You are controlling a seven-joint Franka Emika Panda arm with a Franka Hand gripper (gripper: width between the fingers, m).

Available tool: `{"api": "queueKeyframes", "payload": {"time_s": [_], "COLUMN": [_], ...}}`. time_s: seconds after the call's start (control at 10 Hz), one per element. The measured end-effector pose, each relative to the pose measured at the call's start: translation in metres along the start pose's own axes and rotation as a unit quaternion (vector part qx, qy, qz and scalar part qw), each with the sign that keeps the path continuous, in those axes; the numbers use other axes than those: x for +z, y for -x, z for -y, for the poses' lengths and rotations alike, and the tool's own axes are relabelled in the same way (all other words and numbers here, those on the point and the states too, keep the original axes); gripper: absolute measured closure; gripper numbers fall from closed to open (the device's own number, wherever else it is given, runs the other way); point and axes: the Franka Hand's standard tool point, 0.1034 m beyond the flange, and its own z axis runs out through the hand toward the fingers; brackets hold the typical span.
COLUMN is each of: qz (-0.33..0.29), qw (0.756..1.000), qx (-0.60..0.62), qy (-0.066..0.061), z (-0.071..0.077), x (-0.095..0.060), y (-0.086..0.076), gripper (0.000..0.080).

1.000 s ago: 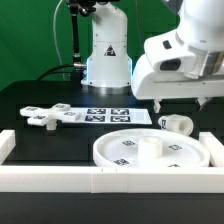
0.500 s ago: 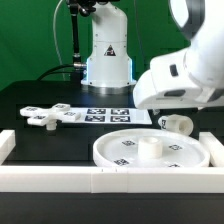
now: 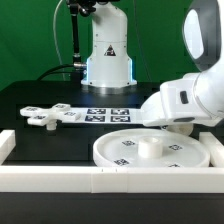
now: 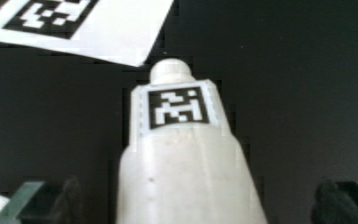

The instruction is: Assemble round table

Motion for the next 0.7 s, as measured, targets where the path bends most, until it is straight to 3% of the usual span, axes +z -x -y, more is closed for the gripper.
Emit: {"api": "queueKeyframes", "payload": {"time_s": [0.5,0.7], "qz": [-0.003,-0.004], "qw": [1.0,1.0], "qx": [-0.003,-0.004], "qy": [0.003,0.003], "z": [0.0033,0.0035], "x": [0.0086,0.0085], "y": [-0.0038,-0.0042], "gripper": [0.0151,0.0397]}}
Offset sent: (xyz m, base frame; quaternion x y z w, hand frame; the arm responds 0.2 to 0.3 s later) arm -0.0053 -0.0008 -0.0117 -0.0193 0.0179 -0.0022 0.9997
